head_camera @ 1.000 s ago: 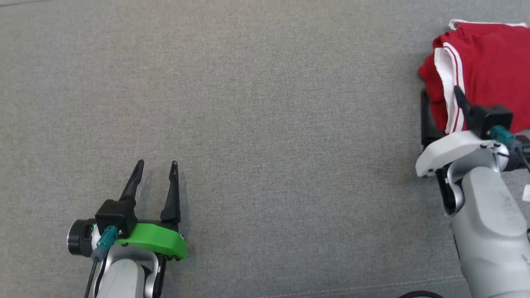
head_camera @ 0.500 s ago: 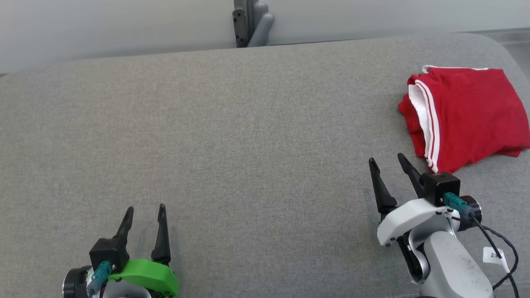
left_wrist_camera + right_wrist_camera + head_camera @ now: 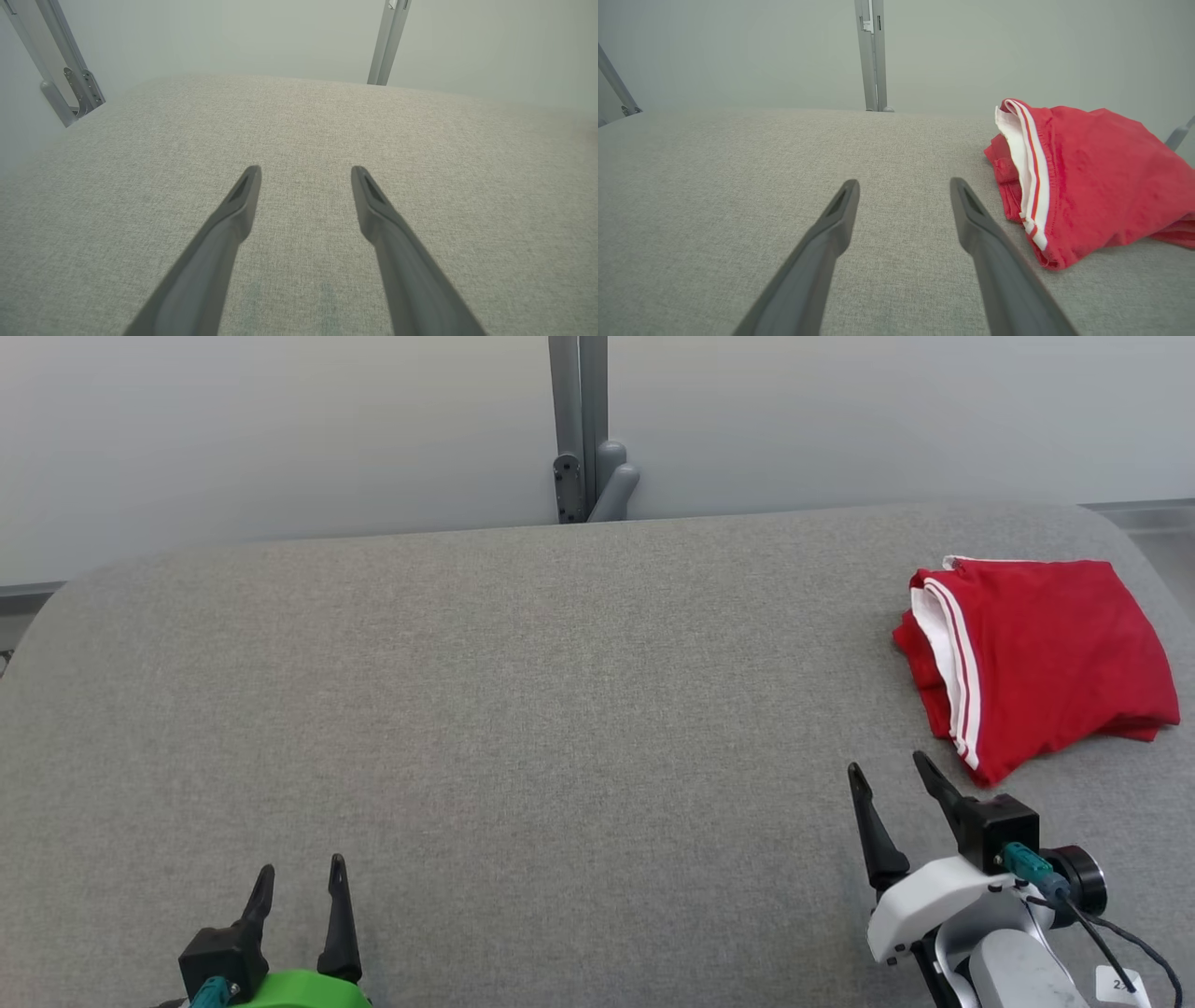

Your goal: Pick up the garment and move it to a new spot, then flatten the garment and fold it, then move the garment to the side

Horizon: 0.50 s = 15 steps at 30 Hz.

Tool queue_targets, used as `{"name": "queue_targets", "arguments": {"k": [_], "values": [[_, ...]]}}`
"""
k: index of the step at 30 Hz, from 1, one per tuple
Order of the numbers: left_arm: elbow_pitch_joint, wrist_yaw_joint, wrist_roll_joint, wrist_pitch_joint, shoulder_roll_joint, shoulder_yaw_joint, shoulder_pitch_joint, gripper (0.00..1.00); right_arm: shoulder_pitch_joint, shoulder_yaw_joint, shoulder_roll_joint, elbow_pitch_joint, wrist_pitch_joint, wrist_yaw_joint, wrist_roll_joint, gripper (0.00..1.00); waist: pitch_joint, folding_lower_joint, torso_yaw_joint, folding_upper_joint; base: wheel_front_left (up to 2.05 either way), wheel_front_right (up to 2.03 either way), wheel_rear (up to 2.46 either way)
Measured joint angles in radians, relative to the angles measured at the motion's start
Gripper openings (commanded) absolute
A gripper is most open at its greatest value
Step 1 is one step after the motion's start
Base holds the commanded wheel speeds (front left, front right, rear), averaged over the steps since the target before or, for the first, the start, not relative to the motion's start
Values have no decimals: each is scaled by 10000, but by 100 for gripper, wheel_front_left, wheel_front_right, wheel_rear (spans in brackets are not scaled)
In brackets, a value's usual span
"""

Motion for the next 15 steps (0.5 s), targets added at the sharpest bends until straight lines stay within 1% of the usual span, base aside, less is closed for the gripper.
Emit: {"name": "queue_targets", "arguments": {"k": [4,10,15], "values": [[-8,17,-75,0,0,56,88,100,234,56,10,-127,2,0,-211,100,-119,0,-73,0,0,0,0],[-132,17,-96,0,0,159,238,100,526,144,13,-614,0,0,-128,100,-169,0,-255,0,0,0,0],[-182,15,-136,0,0,146,244,100,631,215,17,-759,0,0,-96,100,-157,0,-340,0,0,0,0]]}}
